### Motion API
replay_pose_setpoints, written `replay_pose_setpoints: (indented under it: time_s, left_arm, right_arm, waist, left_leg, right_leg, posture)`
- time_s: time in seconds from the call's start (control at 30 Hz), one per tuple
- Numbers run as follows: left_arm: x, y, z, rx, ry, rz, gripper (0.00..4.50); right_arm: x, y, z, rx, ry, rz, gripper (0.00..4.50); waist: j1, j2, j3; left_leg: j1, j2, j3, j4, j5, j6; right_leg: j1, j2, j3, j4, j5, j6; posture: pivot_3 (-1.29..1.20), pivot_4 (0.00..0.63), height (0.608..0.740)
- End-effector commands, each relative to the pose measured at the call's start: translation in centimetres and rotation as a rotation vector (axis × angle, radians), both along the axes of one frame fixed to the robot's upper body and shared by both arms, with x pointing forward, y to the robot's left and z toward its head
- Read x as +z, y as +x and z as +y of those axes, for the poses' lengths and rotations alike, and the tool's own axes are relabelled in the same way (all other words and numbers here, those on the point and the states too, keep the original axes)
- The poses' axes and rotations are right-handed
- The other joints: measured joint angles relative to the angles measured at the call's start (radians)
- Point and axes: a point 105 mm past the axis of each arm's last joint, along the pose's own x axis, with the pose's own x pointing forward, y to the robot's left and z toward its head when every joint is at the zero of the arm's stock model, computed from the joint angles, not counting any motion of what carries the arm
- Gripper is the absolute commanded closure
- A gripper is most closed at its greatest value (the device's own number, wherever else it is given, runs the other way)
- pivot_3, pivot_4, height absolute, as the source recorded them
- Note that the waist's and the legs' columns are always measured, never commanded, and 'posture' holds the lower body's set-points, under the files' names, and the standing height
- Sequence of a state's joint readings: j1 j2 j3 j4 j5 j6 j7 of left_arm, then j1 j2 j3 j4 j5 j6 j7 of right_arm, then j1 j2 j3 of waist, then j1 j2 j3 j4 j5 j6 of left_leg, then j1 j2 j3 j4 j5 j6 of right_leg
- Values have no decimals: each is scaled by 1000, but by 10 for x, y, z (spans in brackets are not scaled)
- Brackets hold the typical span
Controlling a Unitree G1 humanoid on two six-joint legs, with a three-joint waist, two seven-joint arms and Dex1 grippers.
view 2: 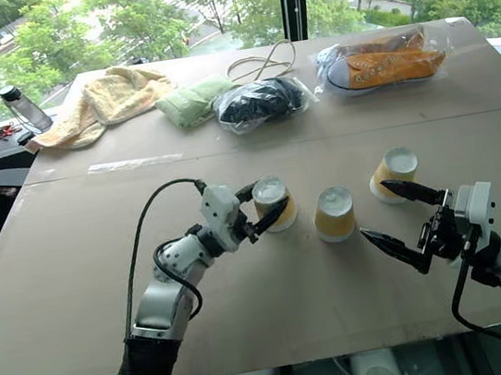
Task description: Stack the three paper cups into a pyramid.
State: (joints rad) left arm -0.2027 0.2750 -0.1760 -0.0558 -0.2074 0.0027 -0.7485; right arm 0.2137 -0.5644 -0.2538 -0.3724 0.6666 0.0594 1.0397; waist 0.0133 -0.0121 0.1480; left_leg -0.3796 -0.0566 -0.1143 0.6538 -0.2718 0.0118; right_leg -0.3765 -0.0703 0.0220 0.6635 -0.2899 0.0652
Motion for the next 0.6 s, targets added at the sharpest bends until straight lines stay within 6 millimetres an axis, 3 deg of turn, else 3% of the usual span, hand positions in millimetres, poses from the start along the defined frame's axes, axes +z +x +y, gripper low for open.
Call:
replay_pose_setpoints:
  time_s: [0.03,0.17,0.5,0.6]
  left_arm:
    - [3,-13,-16,-115,21,-32,1692]
    - [-3,-22,-27,-199,45,-17,1692]
    - [-4,-22,-36,-238,31,-2,1692]
    - [-5,-23,-35,-245,28,6,702]
  right_arm:
    - [8,-2,-3,-17,-11,-49,0]
    - [8,-4,-4,-23,-18,-48,0]
    - [7,-7,-5,-45,-23,-49,0]
    - [7,-6,-6,-49,-23,-49,0]
  waist:
    - [0,0,0]
    - [1,1,0]
    - [0,1,-1]
    - [0,1,-1]
  left_leg:
    - [0,0,0,0,0,0]
    - [0,0,0,0,0,0]
    - [0,0,0,0,0,0]
    - [0,0,0,0,0,0]
  right_leg:
    - [0,0,0,0,0,0]
    - [0,0,0,0,0,0]
    - [0,0,0,0,0,0]
    - [0,1,0,0,0,0]
  posture:
    - [0,150,740]
    - [0,150,740]
    - [0,150,740]
    - [0,150,740]
